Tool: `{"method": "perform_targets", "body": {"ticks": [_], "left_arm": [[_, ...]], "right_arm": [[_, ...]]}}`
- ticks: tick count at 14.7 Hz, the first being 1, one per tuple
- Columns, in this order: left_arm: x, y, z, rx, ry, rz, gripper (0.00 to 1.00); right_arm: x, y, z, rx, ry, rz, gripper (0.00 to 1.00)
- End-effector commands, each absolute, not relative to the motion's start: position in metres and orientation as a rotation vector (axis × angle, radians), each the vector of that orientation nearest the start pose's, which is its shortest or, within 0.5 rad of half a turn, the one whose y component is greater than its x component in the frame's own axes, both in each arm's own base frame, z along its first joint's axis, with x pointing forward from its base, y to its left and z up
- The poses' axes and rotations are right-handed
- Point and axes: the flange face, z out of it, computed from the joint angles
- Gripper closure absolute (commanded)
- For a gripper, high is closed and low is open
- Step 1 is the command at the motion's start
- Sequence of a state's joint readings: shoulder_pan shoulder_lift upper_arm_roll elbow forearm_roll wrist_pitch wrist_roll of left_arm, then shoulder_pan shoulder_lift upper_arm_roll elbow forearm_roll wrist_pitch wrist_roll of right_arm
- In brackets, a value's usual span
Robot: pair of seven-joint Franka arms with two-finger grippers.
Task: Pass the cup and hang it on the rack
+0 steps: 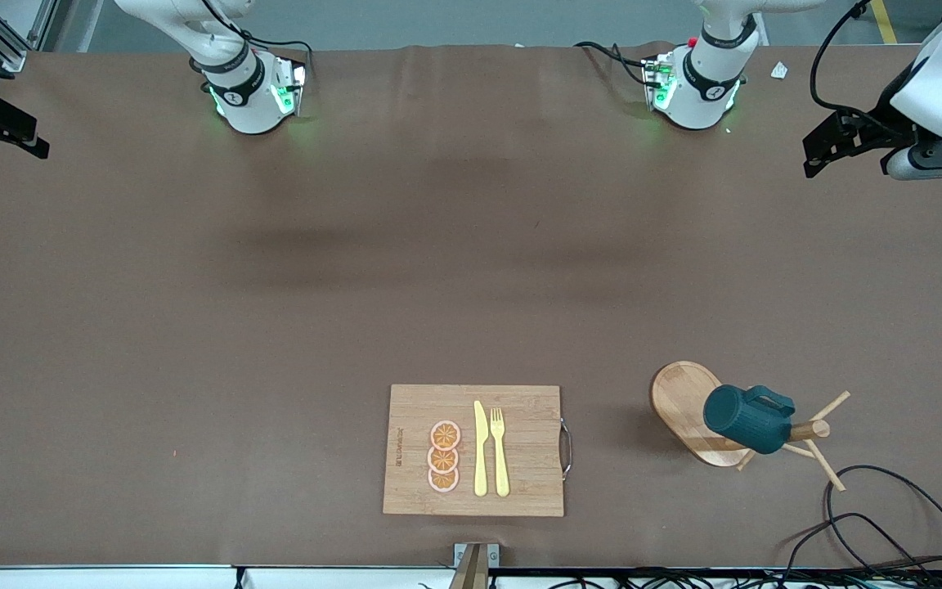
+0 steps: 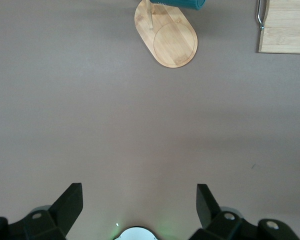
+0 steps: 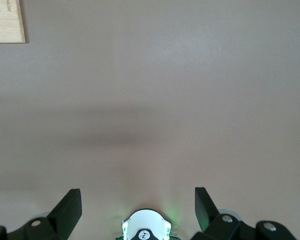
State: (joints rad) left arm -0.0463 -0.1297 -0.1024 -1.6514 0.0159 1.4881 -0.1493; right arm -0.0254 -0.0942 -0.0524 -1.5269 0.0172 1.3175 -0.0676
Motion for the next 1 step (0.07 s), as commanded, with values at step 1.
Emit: {"method": "perform_targets", "body": {"ticks": [1], "left_arm": [[0.4993, -0.0755, 0.6514, -3.103, 0.022, 0.055, 0.0]], "right_arm": [[0.4919, -0.0394, 0.6748, -3.113, 0.001, 0.172, 0.0]]}}
